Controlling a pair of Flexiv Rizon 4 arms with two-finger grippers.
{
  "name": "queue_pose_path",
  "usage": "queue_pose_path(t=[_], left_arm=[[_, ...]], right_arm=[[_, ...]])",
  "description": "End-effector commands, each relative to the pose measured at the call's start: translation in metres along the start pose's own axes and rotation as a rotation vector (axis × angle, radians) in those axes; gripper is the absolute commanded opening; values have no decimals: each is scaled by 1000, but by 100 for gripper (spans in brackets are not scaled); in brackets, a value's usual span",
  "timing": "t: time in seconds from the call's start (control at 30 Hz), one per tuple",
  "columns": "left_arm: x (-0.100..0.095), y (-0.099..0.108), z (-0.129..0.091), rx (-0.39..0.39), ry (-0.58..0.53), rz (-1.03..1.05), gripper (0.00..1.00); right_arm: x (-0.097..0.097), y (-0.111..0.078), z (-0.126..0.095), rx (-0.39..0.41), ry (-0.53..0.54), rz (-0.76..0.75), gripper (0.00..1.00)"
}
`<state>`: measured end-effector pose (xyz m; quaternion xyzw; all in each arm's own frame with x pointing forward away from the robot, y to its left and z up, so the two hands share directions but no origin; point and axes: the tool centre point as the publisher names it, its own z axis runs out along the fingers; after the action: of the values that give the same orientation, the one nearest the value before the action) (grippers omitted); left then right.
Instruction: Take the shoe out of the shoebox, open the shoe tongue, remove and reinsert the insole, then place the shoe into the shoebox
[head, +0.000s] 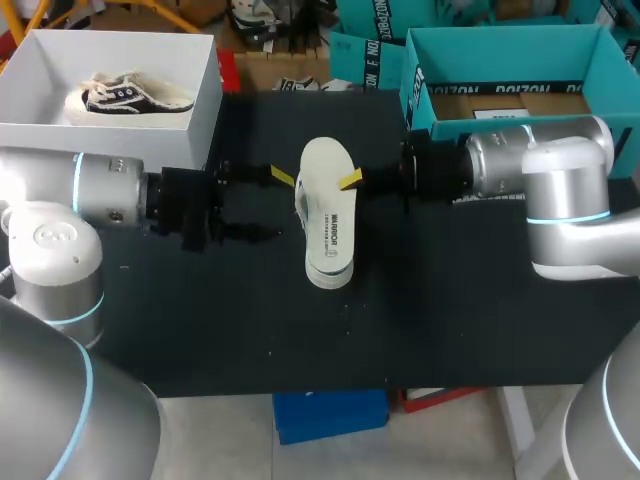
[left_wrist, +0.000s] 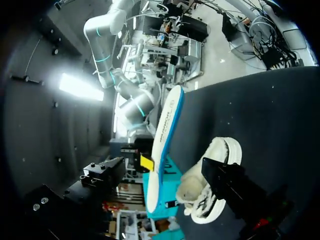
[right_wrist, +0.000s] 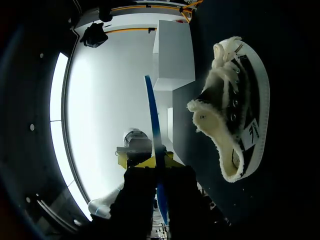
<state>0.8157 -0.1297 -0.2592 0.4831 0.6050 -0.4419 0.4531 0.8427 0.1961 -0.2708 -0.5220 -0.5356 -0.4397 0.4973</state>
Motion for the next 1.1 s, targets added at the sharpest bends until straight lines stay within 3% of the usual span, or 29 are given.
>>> queue_pose_path(t=[0.03,0.63,0.73,1.1], left_arm=[[2,-8,2,-104,-74,8,100],[-4,18,22,-211,-138,41,100],[-7,22,26,-217,-145,41,91],[-9,36,45,-230,-149,34,88]], right_arm=[[0,0,1,-1,-1,1,0],[0,0,1,-1,-1,1,0],[0,0,1,-1,-1,1,0],[0,0,1,-1,-1,1,0]])
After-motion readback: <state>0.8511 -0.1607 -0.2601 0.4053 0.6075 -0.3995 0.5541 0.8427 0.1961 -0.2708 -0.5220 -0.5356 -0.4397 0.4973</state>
